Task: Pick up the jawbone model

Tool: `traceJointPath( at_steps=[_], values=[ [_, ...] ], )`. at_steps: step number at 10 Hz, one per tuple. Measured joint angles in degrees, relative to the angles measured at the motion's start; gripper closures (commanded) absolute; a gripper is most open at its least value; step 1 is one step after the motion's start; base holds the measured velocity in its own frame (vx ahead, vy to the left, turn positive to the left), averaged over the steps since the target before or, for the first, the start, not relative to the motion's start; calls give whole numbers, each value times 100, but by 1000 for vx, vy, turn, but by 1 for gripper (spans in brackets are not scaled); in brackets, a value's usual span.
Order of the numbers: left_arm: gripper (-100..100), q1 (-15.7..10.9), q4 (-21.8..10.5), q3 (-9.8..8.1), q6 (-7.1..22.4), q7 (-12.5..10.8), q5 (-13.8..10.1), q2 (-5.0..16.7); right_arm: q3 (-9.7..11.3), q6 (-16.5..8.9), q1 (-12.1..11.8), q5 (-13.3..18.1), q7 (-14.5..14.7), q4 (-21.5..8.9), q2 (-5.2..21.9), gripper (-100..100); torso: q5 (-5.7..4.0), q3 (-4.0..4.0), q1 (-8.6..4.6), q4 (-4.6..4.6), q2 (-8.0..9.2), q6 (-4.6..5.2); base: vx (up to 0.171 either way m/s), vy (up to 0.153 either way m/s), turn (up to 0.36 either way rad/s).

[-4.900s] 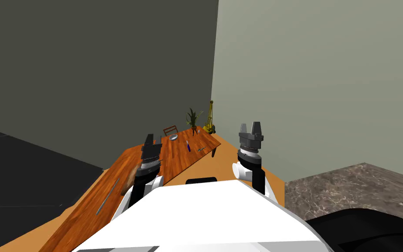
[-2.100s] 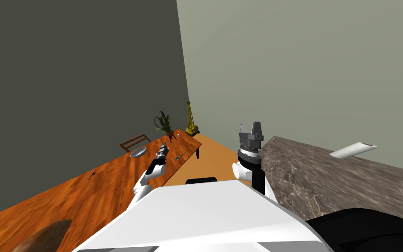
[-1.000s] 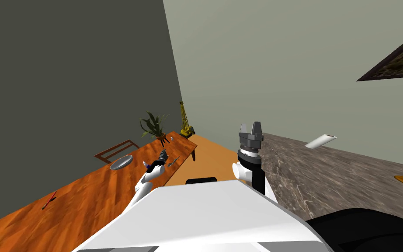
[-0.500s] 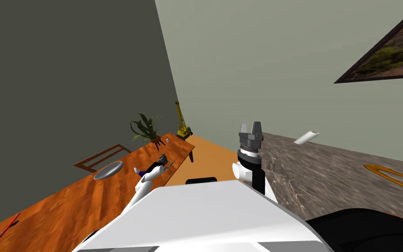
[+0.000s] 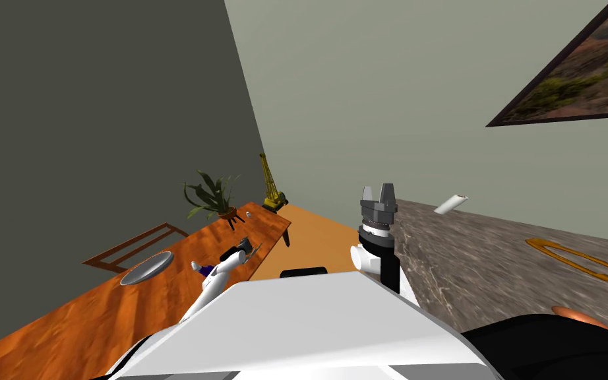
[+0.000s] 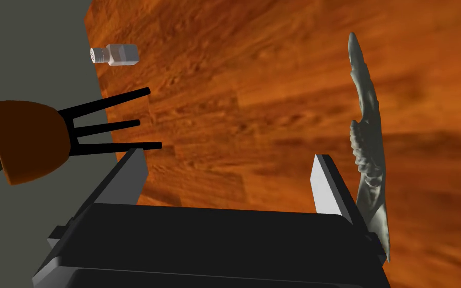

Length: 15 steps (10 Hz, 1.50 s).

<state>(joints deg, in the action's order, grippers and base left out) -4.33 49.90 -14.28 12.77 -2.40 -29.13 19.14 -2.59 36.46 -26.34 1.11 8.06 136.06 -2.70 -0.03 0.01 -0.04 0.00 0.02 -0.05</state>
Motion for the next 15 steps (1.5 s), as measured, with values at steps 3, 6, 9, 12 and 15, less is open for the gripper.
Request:
traceJointPath(
  at_steps=[3,6,9,12,15],
  values=[
    [-100,-93,-298,-157,370,-93,-67,9,0,0,-1,0,0,0,0,0,0,-3,3,-1,-4,-3,41,3,-99],
    [-100,-217,-714,-250,711,-202,-259,106,0,0,0,0,0,0,0,0,1,-3,7,-1,-5,-2,36,16,-79],
    [-100,-351,-1212,-320,929,-321,-372,143,-1,0,-1,0,0,0,0,0,2,-2,13,-1,-3,-4,37,35,-85],
    [-100,-430,-1611,-395,1218,-396,-579,263,-1,0,-1,0,0,0,0,0,2,-2,16,-1,-3,-4,32,35,-56],
    [-100,-467,-1792,-445,1418,-519,-625,303,-1,0,0,0,0,0,0,0,2,2,12,1,4,-4,14,27,-44]
  ],
)
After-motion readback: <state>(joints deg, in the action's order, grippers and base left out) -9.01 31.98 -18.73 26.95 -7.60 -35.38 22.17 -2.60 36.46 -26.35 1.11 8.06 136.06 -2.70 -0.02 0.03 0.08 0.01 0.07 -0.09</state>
